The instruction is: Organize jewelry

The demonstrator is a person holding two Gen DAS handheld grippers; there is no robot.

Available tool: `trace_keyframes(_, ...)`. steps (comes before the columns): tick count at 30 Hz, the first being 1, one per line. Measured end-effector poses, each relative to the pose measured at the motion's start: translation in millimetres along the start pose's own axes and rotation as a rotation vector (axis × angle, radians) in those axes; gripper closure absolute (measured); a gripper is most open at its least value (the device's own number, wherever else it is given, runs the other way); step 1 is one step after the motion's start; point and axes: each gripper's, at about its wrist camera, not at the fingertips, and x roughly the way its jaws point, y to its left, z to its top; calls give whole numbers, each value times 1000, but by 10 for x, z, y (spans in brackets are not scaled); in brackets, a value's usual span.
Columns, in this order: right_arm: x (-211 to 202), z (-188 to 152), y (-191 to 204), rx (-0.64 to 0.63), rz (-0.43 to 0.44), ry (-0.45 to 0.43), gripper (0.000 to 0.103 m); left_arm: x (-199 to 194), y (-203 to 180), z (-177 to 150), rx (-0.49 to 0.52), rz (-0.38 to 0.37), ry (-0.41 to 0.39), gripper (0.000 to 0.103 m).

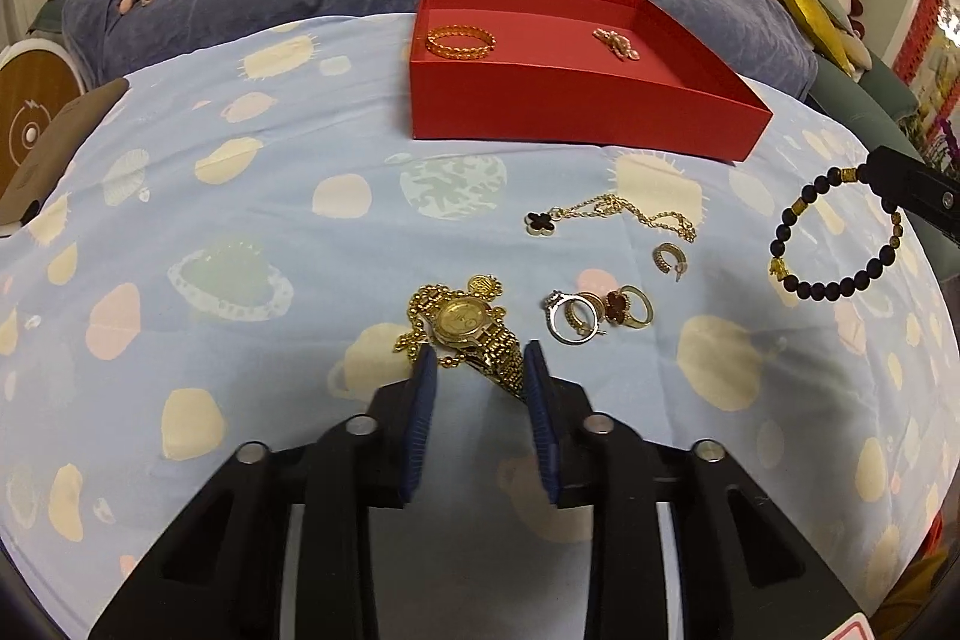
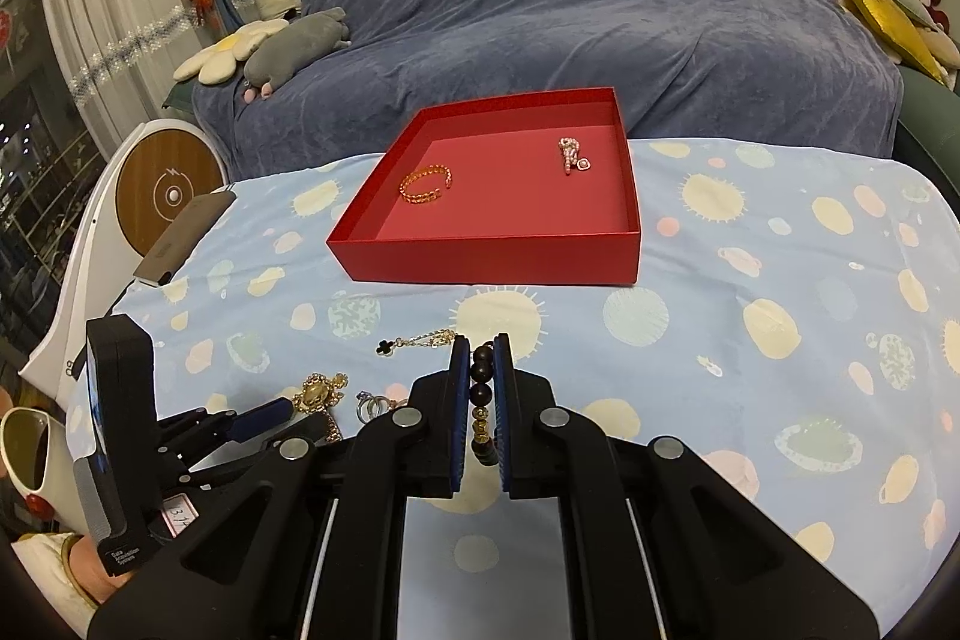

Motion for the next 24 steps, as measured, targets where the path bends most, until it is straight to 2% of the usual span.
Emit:
trace_keyframes(5, -1, -2, 8, -1, 0, -1, 96, 55, -37, 34, -6, -2, -9, 91)
trace_keyframes(9, -2, -1, 14, -5, 0, -2, 96, 89, -28, 78, -33, 4, -12, 88)
trace_keyframes(11, 6, -3, 17, -4, 0, -1, 96, 110, -47, 100, -34, 13, -15, 83)
trace_keyframes(13, 11, -1, 24, 0, 0, 1, 96, 125, -75, 115, -36, 31, -21, 69)
trace_keyframes(15, 11, 2, 29, -2, 0, 0, 96, 142, -99, 134, -41, 39, -22, 65)
trace_keyframes(17, 14, 1, 34, -3, 1, 0, 96, 158, -130, 146, -33, 43, -23, 65)
trace_keyframes(20, 23, -2, 38, -1, 2, 4, 96, 172, -142, 153, -17, 49, -23, 71)
trace_keyframes(21, 22, 1, 32, -1, 2, 5, 96, 169, -131, 153, -17, 48, -22, 82)
trace_keyframes(24, 21, 3, 26, 1, 2, 4, 96, 136, -86, 151, -24, 18, -18, 90)
